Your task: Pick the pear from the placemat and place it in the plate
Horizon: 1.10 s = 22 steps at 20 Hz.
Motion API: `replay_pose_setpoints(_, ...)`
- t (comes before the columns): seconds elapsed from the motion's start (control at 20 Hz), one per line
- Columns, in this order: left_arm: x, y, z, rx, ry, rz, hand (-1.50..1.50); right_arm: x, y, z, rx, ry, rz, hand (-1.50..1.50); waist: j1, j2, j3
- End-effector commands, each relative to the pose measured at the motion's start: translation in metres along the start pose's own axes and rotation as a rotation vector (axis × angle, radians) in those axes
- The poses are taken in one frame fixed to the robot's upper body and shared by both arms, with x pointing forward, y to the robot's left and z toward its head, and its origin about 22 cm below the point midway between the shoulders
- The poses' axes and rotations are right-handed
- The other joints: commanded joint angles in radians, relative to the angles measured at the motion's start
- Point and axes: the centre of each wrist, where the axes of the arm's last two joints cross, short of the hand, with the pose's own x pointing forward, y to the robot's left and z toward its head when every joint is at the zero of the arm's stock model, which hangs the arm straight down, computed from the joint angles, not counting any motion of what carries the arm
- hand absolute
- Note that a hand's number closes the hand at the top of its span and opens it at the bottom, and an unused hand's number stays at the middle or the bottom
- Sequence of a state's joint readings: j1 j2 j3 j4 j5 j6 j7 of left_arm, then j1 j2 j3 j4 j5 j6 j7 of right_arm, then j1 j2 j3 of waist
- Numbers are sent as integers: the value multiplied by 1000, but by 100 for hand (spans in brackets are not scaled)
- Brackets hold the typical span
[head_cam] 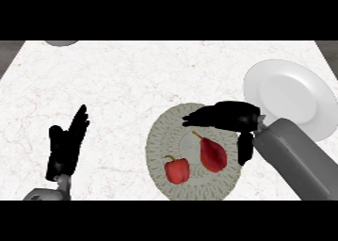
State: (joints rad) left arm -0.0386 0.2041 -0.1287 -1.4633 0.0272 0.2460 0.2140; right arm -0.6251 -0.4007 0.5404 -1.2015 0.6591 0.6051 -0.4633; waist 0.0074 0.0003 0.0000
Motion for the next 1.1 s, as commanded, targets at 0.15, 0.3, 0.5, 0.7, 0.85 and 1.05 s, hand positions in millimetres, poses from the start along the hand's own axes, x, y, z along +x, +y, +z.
replay_pose_setpoints(0.15, -12, 6, -4, -4, -2, -12, 0, -4, -4, -17, 51, -17, -8, -150, 0, 1, 0)
replay_pose_setpoints(0.3, 12, 9, 4, -19, -16, -5, 0, -6, 11, -19, 75, -5, 12, -150, 1, 0, 0)
replay_pose_setpoints(0.5, 8, 20, -2, 2, 1, 11, 0, -4, 15, -27, 74, -14, -7, -150, -1, 0, 0)
replay_pose_setpoints(0.7, -10, 5, 1, -2, 13, 8, 0, -7, 17, -39, 88, 0, -6, -150, 0, 1, 0)
replay_pose_setpoints(0.85, 0, 9, 13, 1, -18, -2, 0, -10, 18, -30, 92, 1, 0, -150, 0, 0, 0)
replay_pose_setpoints(1.05, 5, 2, -18, -1, -5, 1, 0, -12, 36, -43, 108, 3, 8, -150, -5, 1, 0)
